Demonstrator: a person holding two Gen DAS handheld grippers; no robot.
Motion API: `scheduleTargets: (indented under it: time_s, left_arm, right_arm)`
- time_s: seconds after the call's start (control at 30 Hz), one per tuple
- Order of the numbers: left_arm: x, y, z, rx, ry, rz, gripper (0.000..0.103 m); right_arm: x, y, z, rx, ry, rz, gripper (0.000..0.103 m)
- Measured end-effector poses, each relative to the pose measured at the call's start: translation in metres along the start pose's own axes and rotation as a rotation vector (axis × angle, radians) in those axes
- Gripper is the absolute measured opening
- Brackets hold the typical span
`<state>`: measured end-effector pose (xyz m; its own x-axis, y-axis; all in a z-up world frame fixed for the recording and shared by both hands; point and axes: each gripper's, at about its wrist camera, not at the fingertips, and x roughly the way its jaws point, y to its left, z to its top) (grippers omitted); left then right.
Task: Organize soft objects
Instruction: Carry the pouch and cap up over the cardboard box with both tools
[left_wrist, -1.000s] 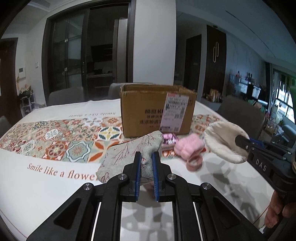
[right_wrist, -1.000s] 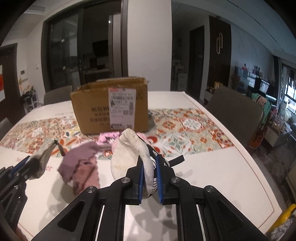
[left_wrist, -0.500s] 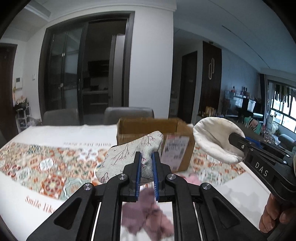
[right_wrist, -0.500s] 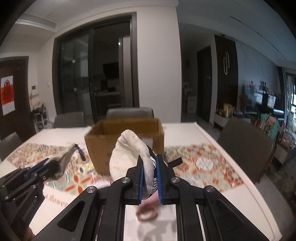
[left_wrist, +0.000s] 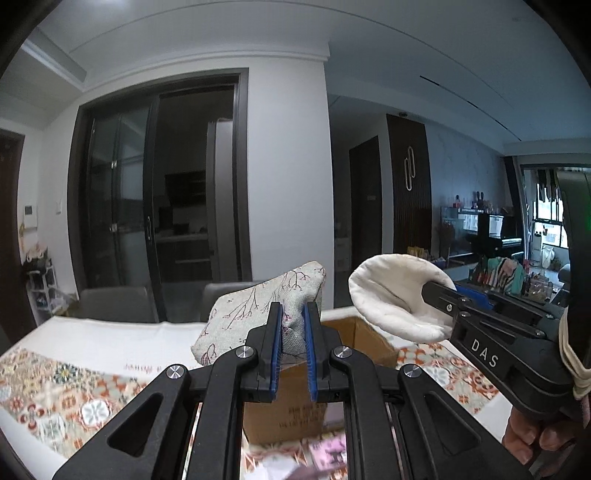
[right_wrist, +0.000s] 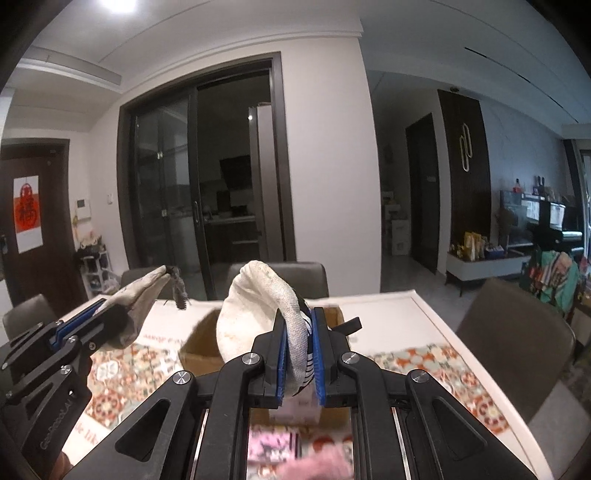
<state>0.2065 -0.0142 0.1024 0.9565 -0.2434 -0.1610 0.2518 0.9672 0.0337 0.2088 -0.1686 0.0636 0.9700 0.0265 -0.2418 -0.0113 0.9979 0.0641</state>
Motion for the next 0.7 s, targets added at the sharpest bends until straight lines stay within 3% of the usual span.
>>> scheduleTargets:
  time_s: [0.17, 0.37, 0.7]
  left_arm:
    - [0.027, 0.004, 0.014, 0.004, -0.002, -0.011, 0.013]
    - [0.058, 0.007, 0.019, -0.003, 0.019, -0.021, 0.013]
    - [0.123, 0.019, 0.006, -0.073, 0.157, -0.047, 0.013]
  right_arm:
    - [0.016, 0.002, 0.022, -0.020, -0.048, 0.007, 0.013]
    - [0.045, -0.006, 0.040, -0.002, -0.032, 0.066, 0.013]
    - [0.091, -0.014, 0.027, 0.021, 0.063, 0.121, 0.013]
